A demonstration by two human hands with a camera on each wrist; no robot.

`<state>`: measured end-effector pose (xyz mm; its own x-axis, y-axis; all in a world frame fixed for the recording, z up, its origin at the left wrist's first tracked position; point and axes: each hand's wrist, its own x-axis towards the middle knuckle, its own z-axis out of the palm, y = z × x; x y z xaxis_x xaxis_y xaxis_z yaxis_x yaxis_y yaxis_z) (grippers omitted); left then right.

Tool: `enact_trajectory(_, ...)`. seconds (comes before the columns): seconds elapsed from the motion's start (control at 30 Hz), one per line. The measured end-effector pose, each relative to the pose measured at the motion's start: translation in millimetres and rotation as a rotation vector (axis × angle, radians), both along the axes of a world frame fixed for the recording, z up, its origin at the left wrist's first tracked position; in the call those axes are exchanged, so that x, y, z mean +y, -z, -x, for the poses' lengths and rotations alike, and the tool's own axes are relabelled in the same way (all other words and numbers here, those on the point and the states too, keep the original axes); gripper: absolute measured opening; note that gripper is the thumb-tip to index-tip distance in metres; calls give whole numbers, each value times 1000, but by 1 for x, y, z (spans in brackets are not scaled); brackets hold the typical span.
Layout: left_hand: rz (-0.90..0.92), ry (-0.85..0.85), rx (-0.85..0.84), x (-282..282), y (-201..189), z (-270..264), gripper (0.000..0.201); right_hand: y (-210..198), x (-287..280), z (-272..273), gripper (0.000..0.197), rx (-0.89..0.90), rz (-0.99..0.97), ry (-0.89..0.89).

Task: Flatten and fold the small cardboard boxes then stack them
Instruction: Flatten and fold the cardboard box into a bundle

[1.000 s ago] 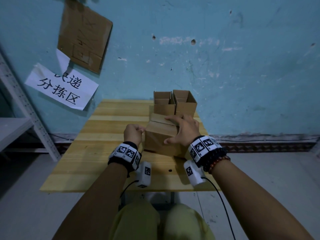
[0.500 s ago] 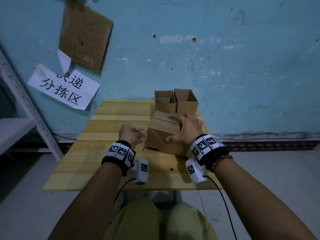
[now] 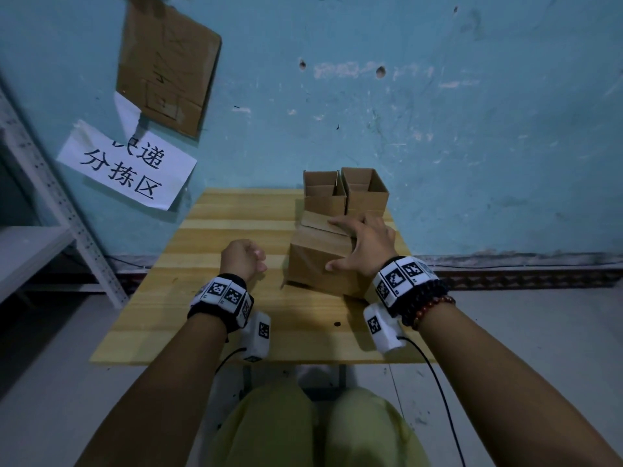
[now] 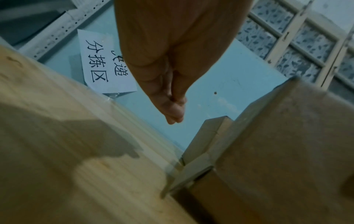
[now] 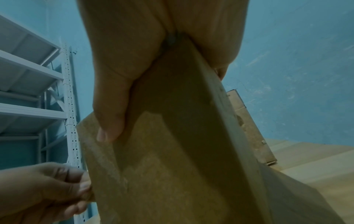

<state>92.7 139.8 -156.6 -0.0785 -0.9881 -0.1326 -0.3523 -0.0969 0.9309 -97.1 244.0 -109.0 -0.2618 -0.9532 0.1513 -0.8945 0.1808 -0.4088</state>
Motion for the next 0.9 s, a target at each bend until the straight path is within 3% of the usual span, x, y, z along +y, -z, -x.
enact_trajectory(0.17,-72,-86,-34,-6,16,-11,25,1,-2,0,84,15,-9,-9)
enact_trajectory(0.27,-113,-25,-103,-9,23,-14,22,2,-3,-1,84,25,-15,-11)
enact_trajectory(0.37,-61,-73,-168,-6,26,-17,10,3,-3,-1,84,29,-13,-18)
enact_trajectory(0.53,-167,-147,-177,-10,29,-25,10,4,-4,-1,84,37,-16,-16)
enact_trajectory(0.63,-135,-150,-243,-3,23,-27,30,4,-5,-2,84,40,-13,-24)
enact_trajectory(0.73,-162,-104,-254,-4,18,-29,14,4,-5,-3,85,53,-19,-33)
enact_trajectory(0.9,-128,-81,-280,-8,17,-38,19,4,-4,-4,85,69,-26,-37)
